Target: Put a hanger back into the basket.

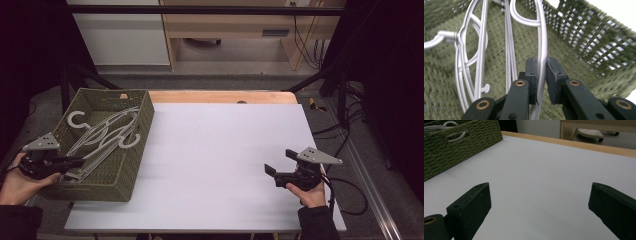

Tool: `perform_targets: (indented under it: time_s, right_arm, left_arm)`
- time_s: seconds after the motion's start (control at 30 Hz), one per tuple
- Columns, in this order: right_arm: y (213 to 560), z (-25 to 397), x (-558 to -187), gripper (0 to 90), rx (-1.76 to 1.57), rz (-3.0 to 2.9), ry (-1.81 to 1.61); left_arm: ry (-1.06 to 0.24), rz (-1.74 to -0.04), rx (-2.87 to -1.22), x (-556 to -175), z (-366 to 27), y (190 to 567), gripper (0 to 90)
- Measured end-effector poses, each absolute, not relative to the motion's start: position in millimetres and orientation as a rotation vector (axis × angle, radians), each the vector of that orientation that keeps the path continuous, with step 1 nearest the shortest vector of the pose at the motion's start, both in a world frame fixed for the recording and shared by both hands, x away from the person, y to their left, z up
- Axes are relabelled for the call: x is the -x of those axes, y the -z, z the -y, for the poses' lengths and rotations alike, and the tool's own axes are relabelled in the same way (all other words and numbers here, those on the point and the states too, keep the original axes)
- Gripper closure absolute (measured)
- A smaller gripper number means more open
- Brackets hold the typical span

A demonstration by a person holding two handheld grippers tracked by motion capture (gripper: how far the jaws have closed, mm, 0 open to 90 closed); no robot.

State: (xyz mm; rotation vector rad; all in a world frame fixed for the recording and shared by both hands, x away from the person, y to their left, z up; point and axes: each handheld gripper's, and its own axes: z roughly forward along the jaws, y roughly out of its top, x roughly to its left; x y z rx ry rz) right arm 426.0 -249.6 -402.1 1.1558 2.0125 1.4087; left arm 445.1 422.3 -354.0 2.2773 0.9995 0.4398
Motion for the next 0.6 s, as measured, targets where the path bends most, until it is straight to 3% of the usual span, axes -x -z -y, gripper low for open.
perform_targets:
  time_s: [0.5, 0.6]
  right_arm:
    - [402, 250, -426, 4.7, -1.155, -2.013, -1.409]
    - [402, 250, -426, 4.7, -1.150, -2.016, -1.408]
  left_arm:
    - [-0.365, -1.134, -2.448, -459, -405, 376, 79.0]
    - [-0.401, -1.150, -2.437, -460, -402, 376, 77.5]
